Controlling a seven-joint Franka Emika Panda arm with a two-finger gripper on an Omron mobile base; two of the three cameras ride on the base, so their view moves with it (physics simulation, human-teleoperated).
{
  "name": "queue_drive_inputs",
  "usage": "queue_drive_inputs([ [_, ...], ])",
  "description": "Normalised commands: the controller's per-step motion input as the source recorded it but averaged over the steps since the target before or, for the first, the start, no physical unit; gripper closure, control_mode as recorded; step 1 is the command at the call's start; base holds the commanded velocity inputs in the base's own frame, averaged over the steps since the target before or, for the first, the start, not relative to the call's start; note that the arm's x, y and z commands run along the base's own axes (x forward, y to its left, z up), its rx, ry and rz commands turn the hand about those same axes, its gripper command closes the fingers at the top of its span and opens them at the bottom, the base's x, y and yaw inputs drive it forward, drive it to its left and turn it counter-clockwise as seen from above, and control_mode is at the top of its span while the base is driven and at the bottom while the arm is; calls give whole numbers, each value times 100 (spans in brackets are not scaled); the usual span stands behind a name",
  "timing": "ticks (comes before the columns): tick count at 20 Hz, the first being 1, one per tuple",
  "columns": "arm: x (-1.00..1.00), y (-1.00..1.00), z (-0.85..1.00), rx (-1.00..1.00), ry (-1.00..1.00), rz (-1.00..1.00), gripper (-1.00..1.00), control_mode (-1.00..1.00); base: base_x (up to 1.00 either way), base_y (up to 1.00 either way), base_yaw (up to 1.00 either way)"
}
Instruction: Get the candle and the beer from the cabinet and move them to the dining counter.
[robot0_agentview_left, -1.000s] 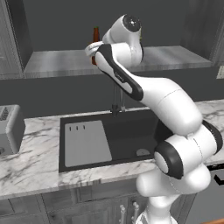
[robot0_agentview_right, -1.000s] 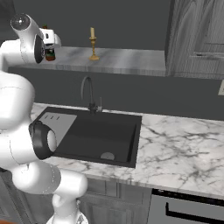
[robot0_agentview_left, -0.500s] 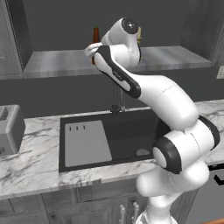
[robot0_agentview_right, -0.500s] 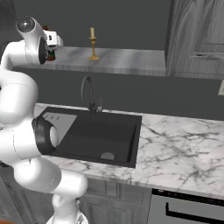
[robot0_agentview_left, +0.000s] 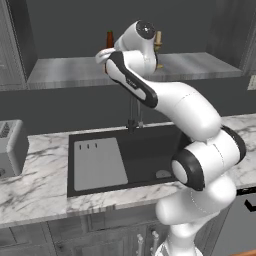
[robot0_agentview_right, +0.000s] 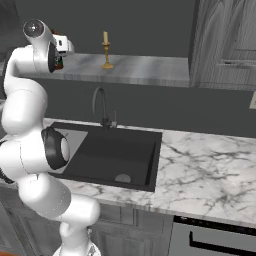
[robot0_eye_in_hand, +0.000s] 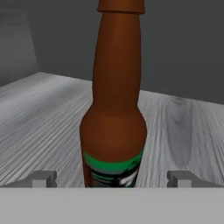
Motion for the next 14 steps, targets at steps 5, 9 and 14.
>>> queue_drive_inputs([
  [5, 16, 4, 0, 2, 0, 0, -100, -100, 0, 0, 0],
  [9, 14, 6, 0, 3, 0, 0, -100, -100, 0, 0, 0],
  [14, 11, 11, -1, 4, 0, 0, -100, -100, 0, 0, 0],
])
